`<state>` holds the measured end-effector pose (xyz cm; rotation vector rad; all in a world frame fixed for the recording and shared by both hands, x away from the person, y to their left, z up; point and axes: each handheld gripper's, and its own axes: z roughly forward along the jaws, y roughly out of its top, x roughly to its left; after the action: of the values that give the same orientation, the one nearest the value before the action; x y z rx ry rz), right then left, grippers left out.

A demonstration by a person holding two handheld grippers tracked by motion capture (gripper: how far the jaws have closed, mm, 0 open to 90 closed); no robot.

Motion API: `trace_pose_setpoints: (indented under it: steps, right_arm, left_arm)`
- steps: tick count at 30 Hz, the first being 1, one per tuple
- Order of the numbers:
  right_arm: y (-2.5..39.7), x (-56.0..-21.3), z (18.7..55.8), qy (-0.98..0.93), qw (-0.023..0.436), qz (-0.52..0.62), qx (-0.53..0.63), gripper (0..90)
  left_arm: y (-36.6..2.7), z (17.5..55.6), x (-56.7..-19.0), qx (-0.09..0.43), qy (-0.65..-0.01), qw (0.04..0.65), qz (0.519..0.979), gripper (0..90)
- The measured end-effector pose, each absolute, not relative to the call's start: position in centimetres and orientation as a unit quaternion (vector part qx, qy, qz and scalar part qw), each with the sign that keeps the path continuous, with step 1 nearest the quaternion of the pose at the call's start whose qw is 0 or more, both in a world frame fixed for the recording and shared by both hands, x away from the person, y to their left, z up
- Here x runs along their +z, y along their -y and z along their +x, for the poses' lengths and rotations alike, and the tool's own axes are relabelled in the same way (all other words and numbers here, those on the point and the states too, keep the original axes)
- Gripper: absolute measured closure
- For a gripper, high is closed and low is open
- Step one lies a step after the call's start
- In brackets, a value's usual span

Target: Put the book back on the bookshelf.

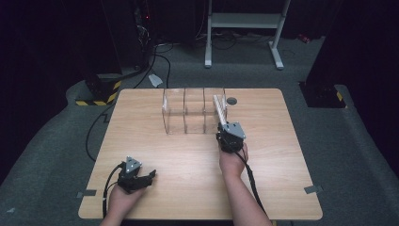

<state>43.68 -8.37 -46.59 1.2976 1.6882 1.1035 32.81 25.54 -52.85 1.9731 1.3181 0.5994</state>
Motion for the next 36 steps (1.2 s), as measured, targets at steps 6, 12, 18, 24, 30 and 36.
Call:
trace_pose_setpoints:
  steps: [6, 12, 18, 24, 30, 36]
  right_arm:
    - [8.8, -47.0, 43.4, -0.659, 0.363, 0.505, 0.423, 73.8]
    - [8.5, -47.0, 43.6, -0.648, 0.372, 0.506, 0.431, 75.1]
    - [8.0, -46.5, 44.0, -0.639, 0.387, 0.503, 0.435, 75.4]
    - [7.6, -46.2, 44.5, -0.635, 0.397, 0.501, 0.434, 75.3]
    - [7.2, -46.4, 44.9, -0.633, 0.401, 0.505, 0.429, 75.2]
    - [7.1, -46.6, 44.9, -0.63, 0.406, 0.504, 0.429, 75.0]
  left_arm:
    - [-25.5, 32.8, -52.9, 0.23, -0.506, 0.34, 0.758, 26.8]
    - [-25.5, 32.8, -52.9, 0.23, -0.506, 0.34, 0.758, 26.8]
    - [-25.5, 32.8, -52.9, 0.23, -0.506, 0.341, 0.758, 26.8]
    - [-25.5, 32.8, -52.9, 0.23, -0.506, 0.341, 0.758, 26.8]
    - [-25.5, 32.8, -52.9, 0.23, -0.506, 0.341, 0.758, 26.8]
    - [-25.5, 32.8, -52.9, 0.23, -0.506, 0.341, 0.758, 26.8]
